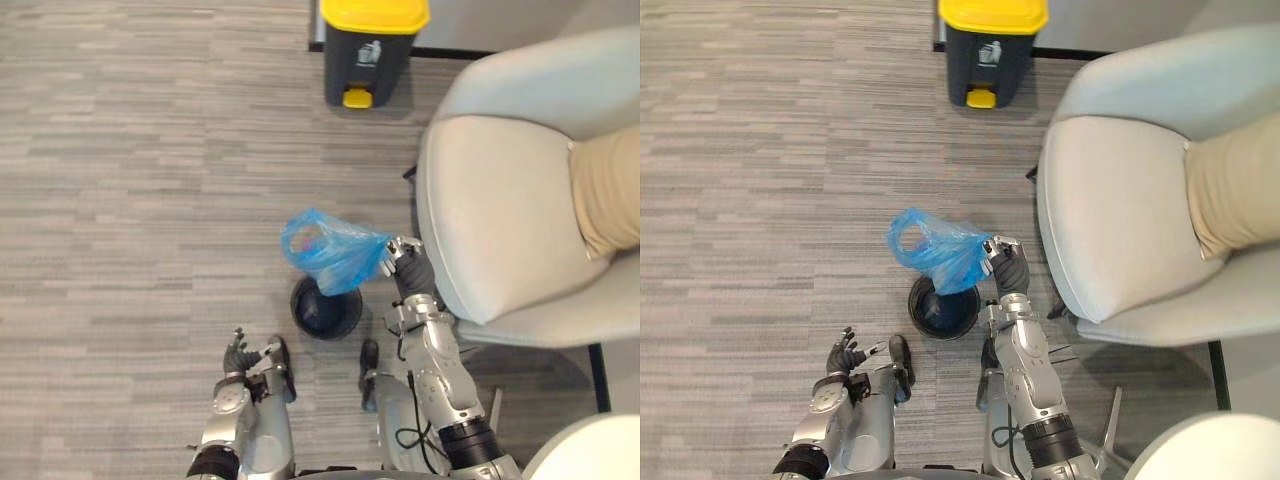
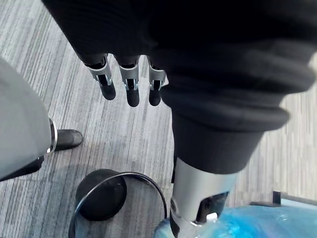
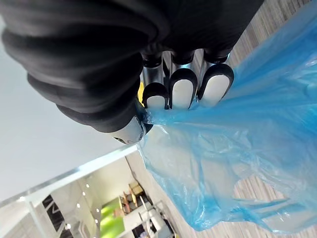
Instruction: Gather rubbish on tea table into small bin, then transfer packed bag to large trash can.
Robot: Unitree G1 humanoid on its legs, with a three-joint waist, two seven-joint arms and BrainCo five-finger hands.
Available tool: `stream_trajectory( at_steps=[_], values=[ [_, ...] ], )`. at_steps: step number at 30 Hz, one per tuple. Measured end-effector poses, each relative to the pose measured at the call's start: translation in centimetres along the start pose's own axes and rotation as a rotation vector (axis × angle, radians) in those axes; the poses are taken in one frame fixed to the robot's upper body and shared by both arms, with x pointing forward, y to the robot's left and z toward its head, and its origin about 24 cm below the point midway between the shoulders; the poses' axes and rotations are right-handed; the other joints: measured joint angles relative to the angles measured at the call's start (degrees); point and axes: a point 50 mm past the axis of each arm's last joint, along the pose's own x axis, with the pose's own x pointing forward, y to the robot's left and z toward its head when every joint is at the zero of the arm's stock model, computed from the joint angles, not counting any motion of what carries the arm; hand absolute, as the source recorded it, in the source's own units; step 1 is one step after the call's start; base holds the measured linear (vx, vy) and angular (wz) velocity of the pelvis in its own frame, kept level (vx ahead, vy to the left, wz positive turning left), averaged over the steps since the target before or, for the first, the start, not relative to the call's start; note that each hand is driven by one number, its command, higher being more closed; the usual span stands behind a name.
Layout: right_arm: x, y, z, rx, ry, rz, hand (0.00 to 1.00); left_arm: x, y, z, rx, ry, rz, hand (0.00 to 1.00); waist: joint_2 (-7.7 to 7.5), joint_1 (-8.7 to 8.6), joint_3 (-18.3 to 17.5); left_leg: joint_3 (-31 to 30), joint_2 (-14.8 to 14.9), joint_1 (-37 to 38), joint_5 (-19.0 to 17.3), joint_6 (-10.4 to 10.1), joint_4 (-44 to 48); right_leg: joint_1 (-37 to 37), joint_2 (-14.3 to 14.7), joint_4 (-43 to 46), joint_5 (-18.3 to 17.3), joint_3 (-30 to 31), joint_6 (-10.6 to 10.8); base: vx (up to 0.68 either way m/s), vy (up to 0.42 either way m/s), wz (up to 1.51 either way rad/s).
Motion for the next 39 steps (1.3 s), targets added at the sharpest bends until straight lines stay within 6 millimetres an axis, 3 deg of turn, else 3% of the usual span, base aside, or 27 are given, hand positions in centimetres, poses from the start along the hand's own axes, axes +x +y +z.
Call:
stream_trajectory(
  at_steps=[1, 2, 3, 4, 7, 9, 10, 11, 12, 14, 15, 17, 18, 19, 20, 22, 26, 32, 35, 39],
  values=[
    [-0.3, 0.1, 0.3, -0.015, -0.017, 0.005, 1.00, -0.3, 0.2, 0.9, -0.015, -0.051, 0.003, 0.00, -0.06, 0.80, -0.1, -1.0, -0.5, 0.0, 0.0, 0.0, 1.5, 3.5, 0.0, 5.7, -2.2, 0.6, 1.6, -0.12, -0.107, 0.54],
    [-0.3, 0.4, 0.6, -0.022, -0.031, 0.014, 1.00, -0.5, 0.5, 1.2, -0.021, -0.075, 0.010, 0.00, -0.14, 1.22, -0.2, -1.3, -0.7, -0.1, 0.0, 0.0, 2.0, 5.5, 0.2, 6.5, -2.9, 0.7, 2.4, -0.17, -0.147, 0.41],
    [-0.2, 0.9, 1.3, -0.044, -0.065, 0.039, 1.00, -1.0, 0.8, 1.6, -0.030, -0.108, 0.016, 0.00, -0.01, 2.48, -0.8, -1.4, -1.0, -1.1, 0.0, -0.1, 3.1, 8.8, 1.0, 2.7, -7.1, 1.2, 2.9, -0.16, -0.124, 0.18],
    [0.0, 1.1, 1.7, -0.059, -0.085, 0.048, 1.00, -1.3, 0.8, 1.5, -0.037, -0.114, 0.015, 0.00, 0.51, 2.98, -1.4, -1.7, -0.9, -2.2, 0.3, -0.3, 3.7, 9.7, 1.9, 0.1, -9.4, 0.9, 2.3, -0.22, -0.121, 0.14],
    [0.6, 0.4, 3.5, -0.169, -0.159, 0.064, 1.00, -3.4, -0.4, 0.6, -0.074, -0.118, -0.026, 0.00, 4.69, 3.99, -4.2, -3.9, -0.2, -6.3, 6.0, -1.3, -1.0, 10.7, 5.1, -11.3, -13.8, -2.0, -2.4, -0.31, -0.123, 0.13],
    [1.0, -0.6, 4.0, -0.233, -0.173, 0.024, 1.00, -4.2, -1.4, 0.5, -0.069, -0.125, -0.086, 0.00, 5.31, 4.45, -4.2, -4.5, -0.5, -6.1, 13.7, -1.8, -6.7, 10.5, 6.1, -13.1, -14.2, -3.3, -4.2, -0.38, -0.173, 0.35],
    [1.2, -1.8, 4.1, -0.257, -0.165, -0.025, 1.00, -4.3, -2.0, 1.6, -0.069, -0.169, -0.127, 0.00, 5.26, 3.14, -4.2, -7.6, -1.8, -5.5, 22.0, -4.9, -12.4, 10.7, 5.2, -14.4, -13.1, -6.1, -6.2, -0.29, -0.121, 0.79],
    [1.2, -2.2, 4.0, -0.282, -0.158, -0.040, 1.00, -4.4, -2.3, 2.1, -0.070, -0.191, -0.146, 0.00, 5.15, 2.50, -4.1, -8.5, -2.0, -5.8, 21.0, -4.7, -10.8, 11.1, 4.6, -14.8, -12.5, -8.1, -7.2, -0.42, -0.161, 1.12],
    [1.4, -3.0, 4.3, -0.315, -0.151, -0.072, 1.00, -4.5, -2.7, 3.7, -0.065, -0.257, -0.180, 0.00, 4.81, 1.82, -4.1, -8.2, -2.2, -6.3, 10.8, -0.8, 0.2, 11.2, 3.5, -15.0, -11.5, -10.2, -8.1, -0.34, -0.119, 0.80],
    [1.5, -3.0, 4.5, -0.328, -0.157, -0.061, 1.00, -4.5, -2.6, 5.1, -0.064, -0.327, -0.189, 0.00, 4.81, 1.58, -4.1, -8.3, -1.9, -4.8, 2.9, -0.1, 7.8, 11.2, 2.8, -15.7, -10.1, -10.7, -8.4, -0.34, -0.041, 0.42],
    [2.0, -2.7, 5.0, -0.365, -0.173, -0.028, 1.00, -4.3, -2.3, 6.8, -0.045, -0.401, -0.206, 0.00, 4.99, 1.55, -4.2, -9.0, -0.7, -1.6, -2.8, -0.2, 12.8, 10.8, 2.7, -18.0, -7.7, -10.9, -8.4, -0.28, 0.024, 0.17],
    [2.4, -2.5, 5.6, -0.398, -0.192, -0.002, 1.00, -4.1, -2.3, 7.6, -0.030, -0.436, -0.219, 0.00, 5.24, 1.39, -4.5, -9.6, -0.3, 1.0, -4.8, -0.2, 11.9, 10.5, 3.0, -20.4, -6.0, -11.1, -8.3, -0.22, 0.065, 0.21],
    [3.0, -2.1, 6.2, -0.417, -0.216, 0.018, 1.00, -3.9, -2.7, 8.4, -0.024, -0.463, -0.234, 0.00, 6.08, 0.33, -5.4, -9.6, -0.5, 5.4, -5.9, -1.9, 3.4, 10.3, 3.4, -24.5, -3.0, -11.9, -7.6, -0.23, 0.151, 0.39],
    [3.3, -2.0, 6.6, -0.431, -0.229, 0.034, 1.00, -3.9, -3.1, 8.8, -0.021, -0.477, -0.248, 0.00, 6.66, -0.48, -6.6, -9.6, -1.2, 7.7, -5.9, -3.0, -4.3, 9.5, 3.6, -26.5, -1.6, -12.5, -6.6, -0.21, 0.174, 0.41],
    [3.5, -1.8, 6.9, -0.433, -0.241, 0.044, 1.00, -3.8, -3.6, 9.3, -0.006, -0.498, -0.269, 0.00, 6.04, -0.73, -7.3, -9.4, -2.0, 8.9, -2.7, -6.3, -9.4, 8.3, 2.8, -27.6, -0.3, -12.3, -5.9, -0.10, 0.141, 0.24],
    [3.8, -1.2, 7.0, -0.426, -0.246, 0.080, 1.00, -3.9, -4.9, 10.1, 0.047, -0.533, -0.322, 0.00, 5.09, -0.90, -8.4, -8.2, -3.7, 9.7, 1.3, -5.1, -15.1, 8.3, 2.5, -32.0, 4.5, -11.8, -4.8, -0.07, 0.193, -0.05],
    [3.6, 2.0, 6.0, -0.405, -0.226, 0.242, 1.00, -4.1, -7.0, 11.1, 0.132, -0.590, -0.403, 0.00, 4.25, -1.42, -9.8, -5.8, -5.7, 12.8, 2.9, -3.4, -19.0, 10.8, 2.3, -37.7, 8.9, -9.7, -3.3, -0.03, 0.138, -0.24],
    [2.6, 8.7, 5.8, -0.381, -0.260, 0.598, 1.00, -4.2, -10.4, 11.5, 0.271, -0.624, -0.540, 0.00, 3.80, -1.99, -12.8, -3.1, -7.2, 17.1, 4.5, -2.4, -23.7, 13.1, 2.3, -41.7, 11.8, -7.0, -2.5, -0.02, 0.092, -0.23],
    [2.1, 10.9, 5.6, -0.356, -0.256, 0.723, 1.00, -4.5, -11.4, 11.7, 0.331, -0.654, -0.579, 0.00, 2.73, -2.60, -13.6, -2.3, -7.0, 18.2, 4.6, -2.5, -24.0, 14.6, 2.9, -44.1, 13.3, -5.8, -2.7, -0.01, 0.022, -0.16],
    [1.5, 12.5, 4.9, -0.330, -0.211, 0.823, 1.00, -4.1, -12.0, 12.4, 0.400, -0.695, -0.546, 0.00, 2.07, -2.72, -14.3, -1.6, -7.0, 19.5, 4.6, -2.6, -24.0, 16.5, 3.3, -46.4, 14.8, -5.0, -2.8, -0.03, -0.001, -0.12]
  ],
)
